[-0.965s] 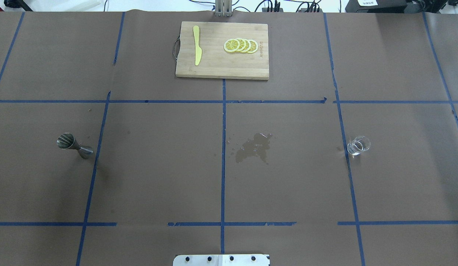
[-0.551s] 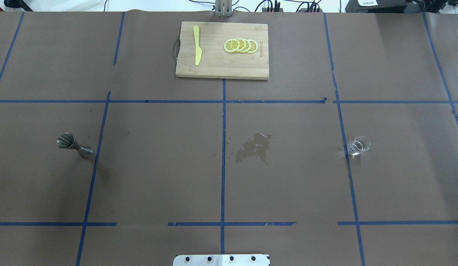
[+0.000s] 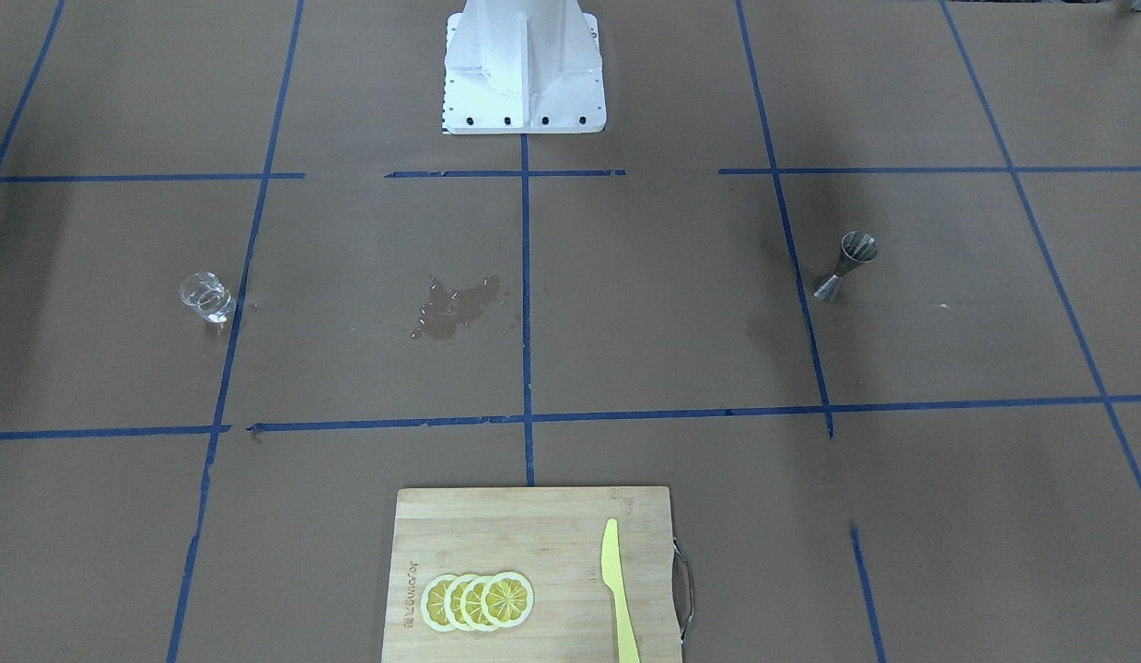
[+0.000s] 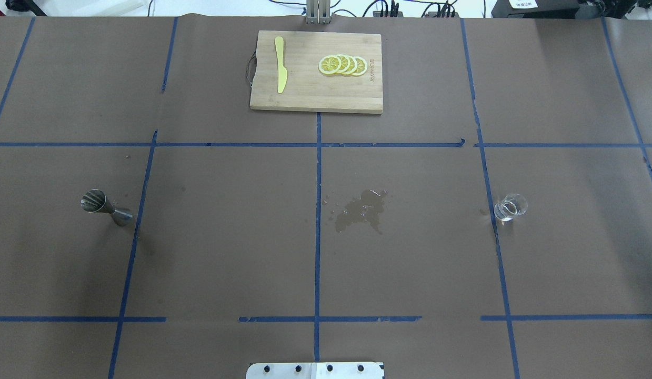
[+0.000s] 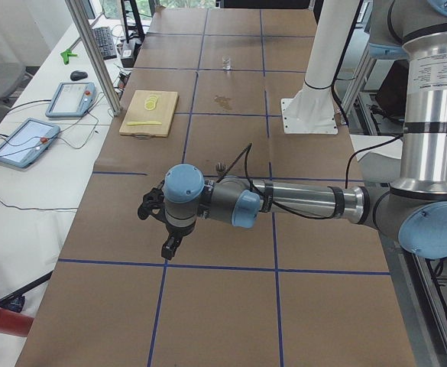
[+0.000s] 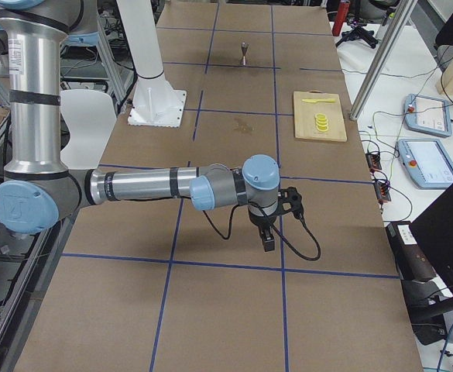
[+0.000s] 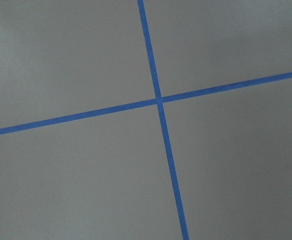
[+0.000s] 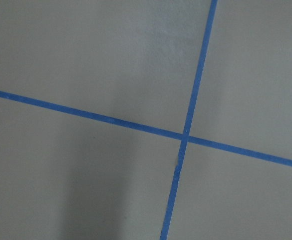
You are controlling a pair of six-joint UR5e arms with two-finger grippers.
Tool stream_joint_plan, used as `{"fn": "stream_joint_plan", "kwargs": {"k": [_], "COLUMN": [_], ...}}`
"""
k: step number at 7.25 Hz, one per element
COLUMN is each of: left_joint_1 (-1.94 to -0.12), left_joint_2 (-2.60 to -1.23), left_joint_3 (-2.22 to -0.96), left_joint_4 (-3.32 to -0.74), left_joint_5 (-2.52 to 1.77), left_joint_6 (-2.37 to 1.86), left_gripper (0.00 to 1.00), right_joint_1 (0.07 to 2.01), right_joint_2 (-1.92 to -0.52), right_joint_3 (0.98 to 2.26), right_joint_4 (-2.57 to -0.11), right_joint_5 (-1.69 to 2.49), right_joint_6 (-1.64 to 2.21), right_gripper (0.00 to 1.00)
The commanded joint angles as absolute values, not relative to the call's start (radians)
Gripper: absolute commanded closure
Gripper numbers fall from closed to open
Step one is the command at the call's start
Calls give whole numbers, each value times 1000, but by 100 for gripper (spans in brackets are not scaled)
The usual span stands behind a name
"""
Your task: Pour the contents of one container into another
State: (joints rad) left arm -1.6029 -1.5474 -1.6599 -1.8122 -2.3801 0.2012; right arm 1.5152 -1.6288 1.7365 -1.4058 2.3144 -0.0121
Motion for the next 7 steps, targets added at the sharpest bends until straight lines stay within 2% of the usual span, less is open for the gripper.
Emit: {"fn": "stream_joint_plan", "kwargs": {"k": [1, 7], "left_joint_1": [-1601, -1563], "left_joint_2": [-1549, -1540], "left_joint_3": [-1646, -1663], "left_joint_4": [-2045, -2255], "left_joint_5": [-2381, -2457], "left_joint_6": [199, -20], "left_gripper": [0, 0], "right_joint_1": [1516, 1516], "right_joint_2": [-1637, -1692], "right_joint_3": [1743, 1735], "right_joint_4": [-1374, -1296], "right_joint_5": [2315, 2307], "right_joint_6": [-11, -71], "right_gripper": [0, 0]}}
